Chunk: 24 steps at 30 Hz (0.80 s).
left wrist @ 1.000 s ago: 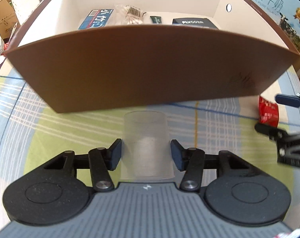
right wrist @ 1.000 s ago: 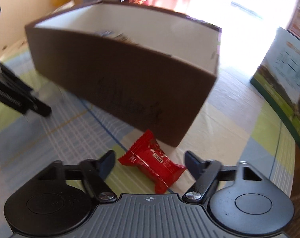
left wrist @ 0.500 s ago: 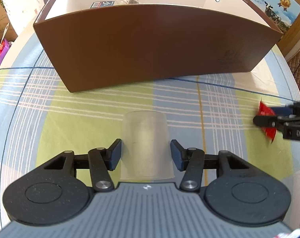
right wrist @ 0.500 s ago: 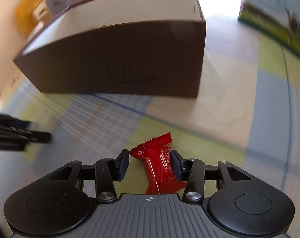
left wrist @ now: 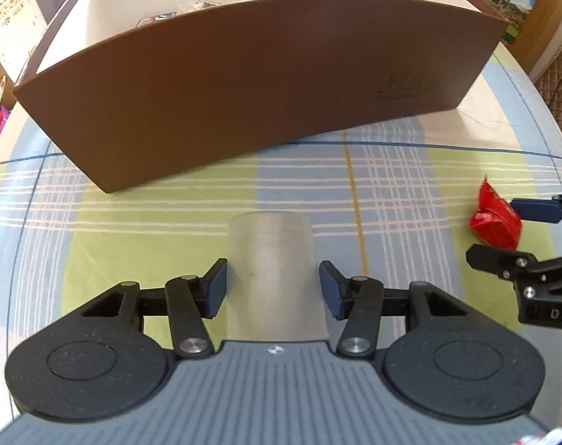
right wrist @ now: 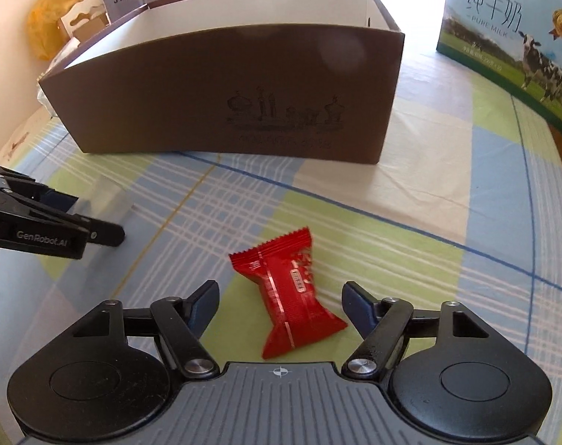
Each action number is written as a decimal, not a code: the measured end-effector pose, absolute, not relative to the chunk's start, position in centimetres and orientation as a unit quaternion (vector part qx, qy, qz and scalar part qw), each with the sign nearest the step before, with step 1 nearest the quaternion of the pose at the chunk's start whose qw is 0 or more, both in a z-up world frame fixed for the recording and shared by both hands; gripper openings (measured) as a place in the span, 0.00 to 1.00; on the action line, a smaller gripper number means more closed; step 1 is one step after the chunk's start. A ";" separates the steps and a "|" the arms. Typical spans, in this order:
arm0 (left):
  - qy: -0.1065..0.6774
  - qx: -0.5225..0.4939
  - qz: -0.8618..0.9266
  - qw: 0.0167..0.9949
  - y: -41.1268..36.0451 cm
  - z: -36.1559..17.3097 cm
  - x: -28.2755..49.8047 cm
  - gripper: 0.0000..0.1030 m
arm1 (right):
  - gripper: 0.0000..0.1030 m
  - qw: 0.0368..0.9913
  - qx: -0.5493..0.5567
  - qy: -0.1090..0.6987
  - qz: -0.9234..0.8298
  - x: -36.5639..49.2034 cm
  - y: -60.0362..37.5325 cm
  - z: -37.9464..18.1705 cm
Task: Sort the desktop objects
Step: 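Grasp the clear plastic cup with the left tool while the right tool grasps the red candy, then lift and carry the cup and red candy over the brown box with both tools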
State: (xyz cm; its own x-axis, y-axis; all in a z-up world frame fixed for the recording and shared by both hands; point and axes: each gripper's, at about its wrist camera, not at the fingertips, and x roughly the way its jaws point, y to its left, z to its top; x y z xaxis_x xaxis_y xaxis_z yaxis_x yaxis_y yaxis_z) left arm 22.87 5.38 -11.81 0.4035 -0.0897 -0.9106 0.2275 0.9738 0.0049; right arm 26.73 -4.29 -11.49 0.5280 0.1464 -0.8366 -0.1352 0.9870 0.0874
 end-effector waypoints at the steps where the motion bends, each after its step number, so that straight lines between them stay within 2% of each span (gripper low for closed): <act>1: 0.537 0.066 -0.096 0.835 5.3 -11.8 22.8 0.46 | 0.57 0.874 0.002 0.478 0.082 26.7 -4.3 -11.6; 2: 0.538 0.065 -0.097 0.835 5.3 -11.8 22.6 0.46 | 0.53 0.874 -0.003 0.478 0.083 26.8 -4.3 -11.7; 3: 0.538 0.064 -0.098 0.835 5.3 -11.8 22.5 0.46 | 0.43 0.873 -0.006 0.480 0.084 26.9 -4.3 -11.8; 6: 0.538 0.065 -0.099 0.835 5.4 -11.7 22.0 0.46 | 0.25 0.872 -0.014 0.482 0.086 26.7 -4.0 -11.7; 24: 0.544 0.044 -0.100 0.832 6.4 -10.5 20.3 0.46 | 0.23 0.869 0.032 0.482 0.105 25.3 -2.7 -9.9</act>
